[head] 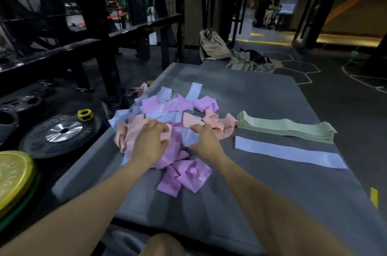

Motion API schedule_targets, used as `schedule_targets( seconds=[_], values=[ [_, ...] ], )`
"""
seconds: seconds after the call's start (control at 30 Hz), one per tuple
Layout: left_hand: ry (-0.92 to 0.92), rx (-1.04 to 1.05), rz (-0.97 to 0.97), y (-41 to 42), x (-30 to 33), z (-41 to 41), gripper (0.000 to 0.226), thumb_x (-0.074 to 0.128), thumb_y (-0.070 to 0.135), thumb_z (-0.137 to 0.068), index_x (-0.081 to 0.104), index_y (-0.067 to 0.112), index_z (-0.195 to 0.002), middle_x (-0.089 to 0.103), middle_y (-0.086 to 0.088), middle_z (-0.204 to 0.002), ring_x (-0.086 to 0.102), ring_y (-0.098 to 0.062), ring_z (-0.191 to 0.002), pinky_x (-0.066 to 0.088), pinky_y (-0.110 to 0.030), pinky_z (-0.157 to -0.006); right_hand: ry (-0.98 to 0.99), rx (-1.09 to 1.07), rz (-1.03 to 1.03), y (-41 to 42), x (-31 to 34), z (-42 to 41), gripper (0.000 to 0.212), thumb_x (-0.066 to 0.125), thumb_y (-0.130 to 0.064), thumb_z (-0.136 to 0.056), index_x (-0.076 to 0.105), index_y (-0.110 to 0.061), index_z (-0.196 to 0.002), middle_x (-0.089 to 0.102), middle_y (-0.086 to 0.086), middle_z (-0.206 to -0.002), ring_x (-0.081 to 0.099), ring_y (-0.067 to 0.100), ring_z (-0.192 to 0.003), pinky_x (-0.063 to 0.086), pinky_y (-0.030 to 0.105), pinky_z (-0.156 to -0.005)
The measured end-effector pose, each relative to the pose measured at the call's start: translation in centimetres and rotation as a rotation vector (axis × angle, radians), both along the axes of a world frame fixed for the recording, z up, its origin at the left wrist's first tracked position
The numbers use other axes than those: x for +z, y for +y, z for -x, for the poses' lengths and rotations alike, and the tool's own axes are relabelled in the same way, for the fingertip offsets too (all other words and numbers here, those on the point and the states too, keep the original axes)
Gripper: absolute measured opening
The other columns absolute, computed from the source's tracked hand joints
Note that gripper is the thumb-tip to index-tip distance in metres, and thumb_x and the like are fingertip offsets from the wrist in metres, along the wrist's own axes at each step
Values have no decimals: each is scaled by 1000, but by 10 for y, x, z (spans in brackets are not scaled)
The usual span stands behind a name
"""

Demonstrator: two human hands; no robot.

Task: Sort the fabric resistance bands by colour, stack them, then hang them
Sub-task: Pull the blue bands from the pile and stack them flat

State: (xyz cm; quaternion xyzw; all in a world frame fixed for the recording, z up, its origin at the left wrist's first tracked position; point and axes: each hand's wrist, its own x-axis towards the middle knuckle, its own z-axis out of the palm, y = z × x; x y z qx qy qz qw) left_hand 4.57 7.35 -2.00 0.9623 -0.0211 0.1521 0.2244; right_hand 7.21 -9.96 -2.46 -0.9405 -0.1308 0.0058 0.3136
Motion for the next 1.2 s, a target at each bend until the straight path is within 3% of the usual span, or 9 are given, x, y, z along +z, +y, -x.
schedule_targets(
  seconds=[0.1, 0.2, 0.3, 0.37, 0.47, 0.67, 0.87, 1.1, 1.2],
  values=[
    [35, -2, 43, 14, -3, 1, 35, 66, 7, -81, 60, 8, -115, 52, -8, -125, 48, -27, -119, 35, -31, -101, -8, -33, 175, 9, -8, -2, 65, 64, -4, -79, 39, -16, -138, 28, 14, -134, 38, 35, -119, 38, 33, -101],
    [45, -10, 75, 22, -5, 1, 35, 62, 9, -83, 58, 13, -117, 51, -1, -128, 47, -22, -121, 34, -28, -103, -22, -101, 232, 9, -16, -5, 44, 57, 0, -80, 54, -15, -121, 31, 14, -134, 41, 32, -114, 43, 33, -93],
    [68, -18, 81, 23, -3, 0, 34, 61, 11, -86, 57, 13, -120, 49, 1, -129, 48, -21, -120, 34, -26, -100, -95, -34, 134, 5, -4, -9, 16, 50, 4, -75, 59, -9, -79, 55, 12, -99, 48, 26, -84, 32, 23, -62],
    [70, -19, 74, 24, 1, -4, 34, 62, 13, -85, 57, 12, -118, 51, 0, -126, 50, -22, -117, 36, -26, -97, -76, -24, 10, 3, 17, -12, 16, 48, 6, -77, 54, -8, -71, 52, 6, -75, 45, 22, -76, 24, 21, -50],
    [83, -4, 88, 23, 11, -11, 34, 66, 19, -84, 58, 12, -116, 54, -4, -121, 52, -24, -111, 40, -27, -90, -121, -111, -192, 1, 55, -15, 22, 44, 5, -83, 61, -4, -94, 60, 14, -85, 47, 21, -77, 34, 25, -63],
    [31, -30, 198, 5, 39, -16, 32, 65, 17, -82, 59, 13, -113, 58, -5, -117, 57, -23, -103, 42, -25, -80, -161, -159, -395, -5, 118, -17, 22, 43, 5, -87, 52, -11, -75, 54, 8, -65, 49, 20, -57, 48, 29, -56],
    [5, -183, 426, -26, 66, -6, 31, 64, 0, -80, 59, 7, -109, 59, 4, -100, 57, -16, -96, 40, -14, -69, -148, -172, -459, -20, 135, -6, 35, 43, 7, -84, 49, -22, -66, 53, 6, -62, 53, 24, -67, 54, 51, -76],
    [40, -275, 677, -60, 72, 11, 52, 72, 10, -69, 49, 14, -115, 57, 4, -104, 58, -15, -93, 45, -10, -72, -146, -224, -452, -56, 137, 12, 28, 43, 6, -85, 47, -13, -65, 50, 5, -61, 50, 23, -64, 53, 49, -75],
    [44, -354, 708, -68, 72, 20, 64, 75, -5, -69, 44, 18, -121, 49, 6, -105, 54, -7, -90, 48, -13, -70, -119, -258, -394, -71, 127, 20, 17, 45, 5, -85, 51, -5, -73, 51, 7, -63, 50, 22, -64, 48, 38, -65]
  ],
)
